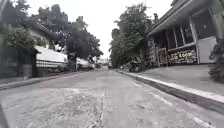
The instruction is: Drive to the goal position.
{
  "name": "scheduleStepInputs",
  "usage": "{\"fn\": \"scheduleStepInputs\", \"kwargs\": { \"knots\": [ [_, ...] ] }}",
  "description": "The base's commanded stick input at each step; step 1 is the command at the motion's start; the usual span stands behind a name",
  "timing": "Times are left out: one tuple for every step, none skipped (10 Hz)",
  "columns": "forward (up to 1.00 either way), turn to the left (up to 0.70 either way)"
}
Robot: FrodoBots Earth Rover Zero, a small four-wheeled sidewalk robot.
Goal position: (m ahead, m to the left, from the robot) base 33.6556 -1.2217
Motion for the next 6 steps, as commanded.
{"fn": "scheduleStepInputs", "kwargs": {
  "knots": [
    [0.97,0.0],
    [0.97,0.0],
    [0.97,0.0],
    [0.97,0.0],
    [0.97,0.0],
    [0.97,-0.02]
  ]
}}
